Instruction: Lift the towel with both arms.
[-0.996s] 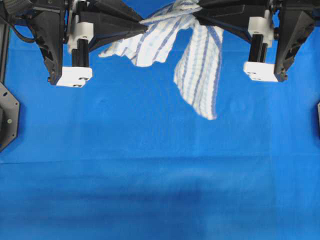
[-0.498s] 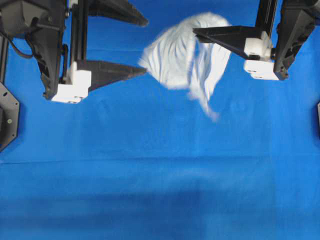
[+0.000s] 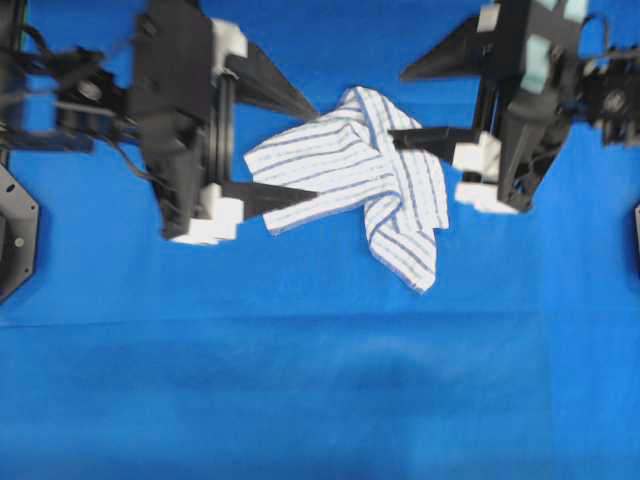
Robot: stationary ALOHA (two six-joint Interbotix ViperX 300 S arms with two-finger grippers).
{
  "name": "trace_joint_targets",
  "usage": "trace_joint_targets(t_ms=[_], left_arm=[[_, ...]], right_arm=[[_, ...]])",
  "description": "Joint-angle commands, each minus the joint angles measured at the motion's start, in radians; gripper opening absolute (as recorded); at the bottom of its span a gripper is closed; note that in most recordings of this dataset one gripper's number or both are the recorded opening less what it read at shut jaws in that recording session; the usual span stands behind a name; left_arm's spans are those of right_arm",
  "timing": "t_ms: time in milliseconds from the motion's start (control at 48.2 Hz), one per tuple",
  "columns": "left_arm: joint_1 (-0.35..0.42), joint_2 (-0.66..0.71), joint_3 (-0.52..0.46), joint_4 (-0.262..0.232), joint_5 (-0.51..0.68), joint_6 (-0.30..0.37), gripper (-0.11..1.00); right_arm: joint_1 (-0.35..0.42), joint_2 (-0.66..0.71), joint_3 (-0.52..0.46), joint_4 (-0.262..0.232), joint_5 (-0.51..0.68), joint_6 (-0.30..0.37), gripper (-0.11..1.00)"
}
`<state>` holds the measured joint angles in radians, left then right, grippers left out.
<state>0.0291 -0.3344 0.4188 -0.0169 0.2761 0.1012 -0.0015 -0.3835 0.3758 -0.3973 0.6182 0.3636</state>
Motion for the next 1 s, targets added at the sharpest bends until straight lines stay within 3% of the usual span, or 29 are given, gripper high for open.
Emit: trace_joint_targets(t_ms=[0, 187, 457, 685, 976], left_arm=[[-0.002, 0.017, 0.034, -0.002, -0.087, 0.002, 0.9], [0.014, 0.103, 0.103, -0.002, -0.199, 0.002, 0.9], [0.044, 0.29, 0.152, -0.002, -0.284, 0.003, 0.9], [0.046, 0.431, 0.163, -0.005, -0.321, -0.005, 0.9], [0.048, 0.531, 0.199, -0.008, -0.433, -0.018, 0.9]], right_arm=[[0.002, -0.015, 0.057, 0.0, -0.06, 0.023, 0.64], [0.003, -0.002, 0.204, 0.0, -0.17, 0.126, 0.64], [0.003, 0.114, 0.337, 0.0, -0.285, 0.215, 0.64], [0.008, 0.253, 0.385, 0.0, -0.374, 0.281, 0.64], [0.018, 0.42, 0.397, 0.018, -0.457, 0.287, 0.64]])
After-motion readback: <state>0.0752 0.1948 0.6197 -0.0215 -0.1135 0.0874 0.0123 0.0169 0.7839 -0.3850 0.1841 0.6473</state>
